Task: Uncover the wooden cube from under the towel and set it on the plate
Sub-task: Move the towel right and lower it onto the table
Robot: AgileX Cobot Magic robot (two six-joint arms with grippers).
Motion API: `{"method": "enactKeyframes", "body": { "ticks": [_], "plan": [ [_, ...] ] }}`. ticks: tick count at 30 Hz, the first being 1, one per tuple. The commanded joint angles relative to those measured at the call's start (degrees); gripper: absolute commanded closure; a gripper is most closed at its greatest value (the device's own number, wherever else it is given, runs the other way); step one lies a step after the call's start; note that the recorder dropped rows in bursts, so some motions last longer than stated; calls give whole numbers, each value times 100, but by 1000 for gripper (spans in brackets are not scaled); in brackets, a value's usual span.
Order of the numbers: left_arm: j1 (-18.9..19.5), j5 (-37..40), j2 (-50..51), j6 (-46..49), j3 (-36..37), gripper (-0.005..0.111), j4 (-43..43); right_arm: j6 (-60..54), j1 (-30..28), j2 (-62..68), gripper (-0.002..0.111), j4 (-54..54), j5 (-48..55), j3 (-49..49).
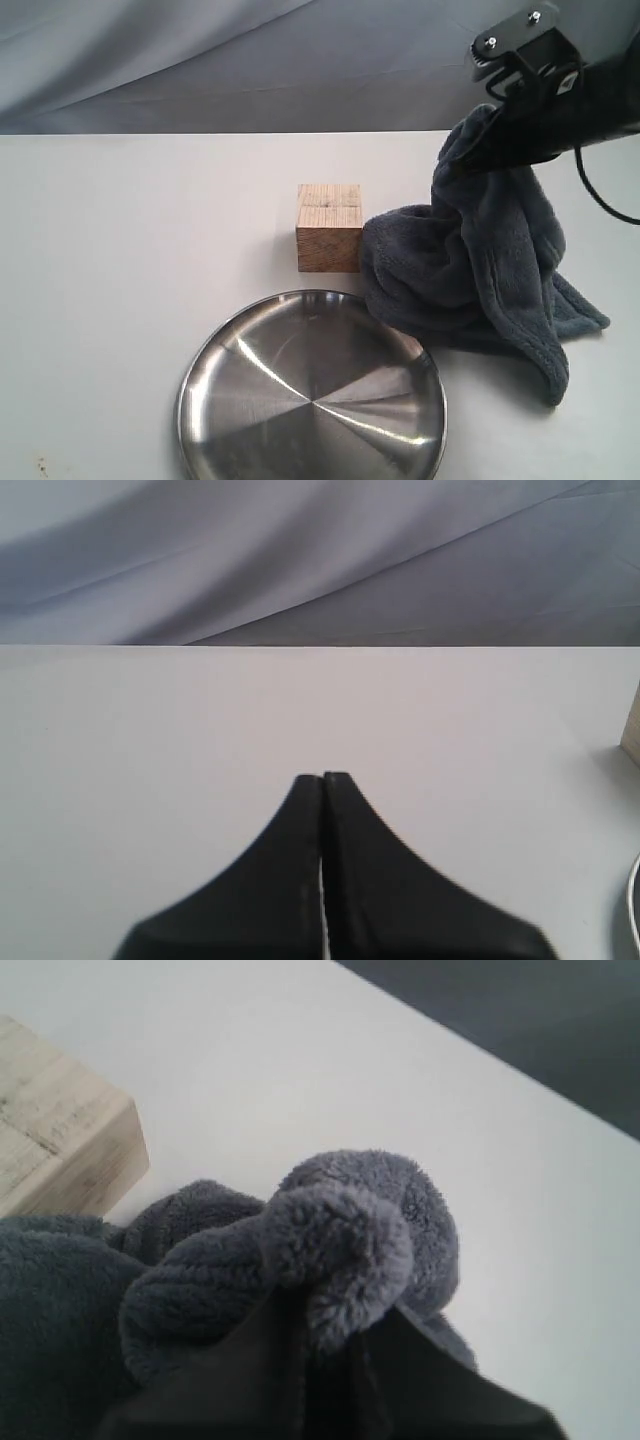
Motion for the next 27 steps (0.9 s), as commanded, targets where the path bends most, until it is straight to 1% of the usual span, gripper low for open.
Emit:
{"method": "enactKeyframes", "body": {
  "ticks": [1,4,5,6,7,8,9,11,13,14,15,27],
  "plan": [
    [-27,-62,-19,-14,0,107,11,151,-41,712,108,-81,290,16],
    [-27,-62,-19,-14,0,107,11,151,-41,1391,107,23,554,16],
    [-27,-62,-19,-14,0,107,11,151,-41,1567,104,23,580,16],
    [-27,-62,-19,-14,0,107,11,151,-41,1715,98,23,615,16],
    [-27,-62,-19,-14,0,107,11,136,-41,1811,88,8,658,16],
    [-27,-62,-19,-14,0,107,11,127,-41,1866,72,-73,669,16],
    [-27,-62,-19,-14,0,107,11,127,-41,1876,62,-72,669,16],
    [-27,-62,-19,-14,0,107,11,127,-41,1838,33,-75,669,-6],
    [-27,-62,-19,-14,0,107,11,65,-41,1744,12,-123,640,-6],
    [-27,-62,-19,-14,0,107,11,-13,-41,1675,4,-123,640,-6],
    [-27,-62,-19,-14,0,107,11,-48,-41,1611,3,-123,655,-6],
    [-27,-62,-19,-14,0,107,11,-57,-41,270,3,-20,791,-6]
  ]
}}
